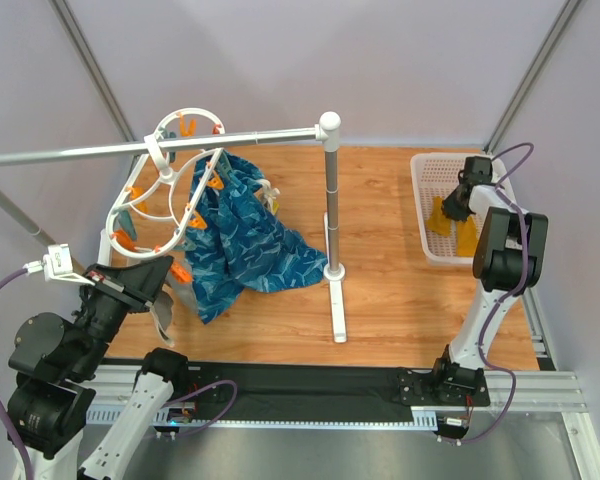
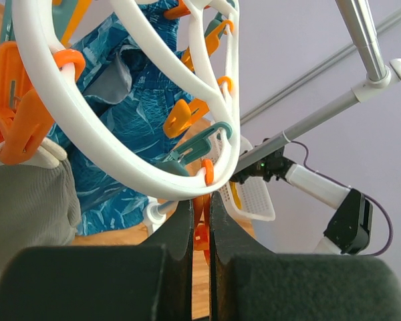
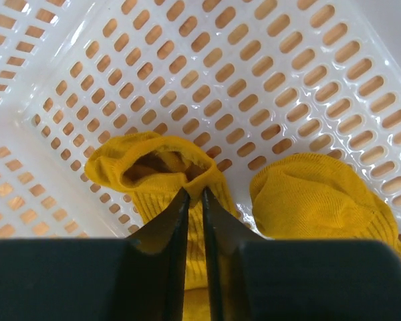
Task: Clip the socks to the hanger
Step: Pick up the sock from the bin, then clamp the sock onto the hanger.
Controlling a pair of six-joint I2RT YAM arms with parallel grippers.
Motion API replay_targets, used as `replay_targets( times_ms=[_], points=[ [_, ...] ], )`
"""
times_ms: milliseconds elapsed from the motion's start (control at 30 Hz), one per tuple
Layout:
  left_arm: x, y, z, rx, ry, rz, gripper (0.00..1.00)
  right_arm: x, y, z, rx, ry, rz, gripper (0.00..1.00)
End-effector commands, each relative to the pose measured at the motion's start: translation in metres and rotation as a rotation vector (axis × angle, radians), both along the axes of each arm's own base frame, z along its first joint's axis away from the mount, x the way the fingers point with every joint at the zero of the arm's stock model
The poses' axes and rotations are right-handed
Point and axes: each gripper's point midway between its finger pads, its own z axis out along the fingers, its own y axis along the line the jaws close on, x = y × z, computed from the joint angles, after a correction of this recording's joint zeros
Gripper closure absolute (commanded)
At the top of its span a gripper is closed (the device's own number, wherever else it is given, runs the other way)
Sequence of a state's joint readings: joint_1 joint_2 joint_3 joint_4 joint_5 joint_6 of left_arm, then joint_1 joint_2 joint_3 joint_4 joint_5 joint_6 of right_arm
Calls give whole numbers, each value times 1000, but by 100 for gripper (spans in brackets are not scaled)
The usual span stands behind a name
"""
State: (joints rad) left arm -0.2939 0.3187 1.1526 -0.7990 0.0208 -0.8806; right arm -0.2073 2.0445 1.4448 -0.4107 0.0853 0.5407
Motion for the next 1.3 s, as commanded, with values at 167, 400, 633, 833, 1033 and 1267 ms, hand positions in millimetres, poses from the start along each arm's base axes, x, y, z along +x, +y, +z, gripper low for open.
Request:
replay_targets(
  times_ms=[167,400,633,833,1033,1267],
  points=[
    [0,-7,-18,19,73,-38,100,9,-3,57,-52,-82,28,100],
    [-2,-9,-23,-2,85,-49,100,-19,36,135,-143,-163,151,100],
    [-3,-11,-28,-3,100,-59,100,-110,98,210,-268,-236,300,100],
    [-6,-15,-26,-7,97,-87,100,-216,136,226,-292,-247,452,100],
    [-8,-19,-29,-16,109,-109,100,-302,225,211,-13,-270,849,100],
    [-9,-25,-32,-12,118,-145,100,-408,368,228,85,-338,1424,100]
  ],
)
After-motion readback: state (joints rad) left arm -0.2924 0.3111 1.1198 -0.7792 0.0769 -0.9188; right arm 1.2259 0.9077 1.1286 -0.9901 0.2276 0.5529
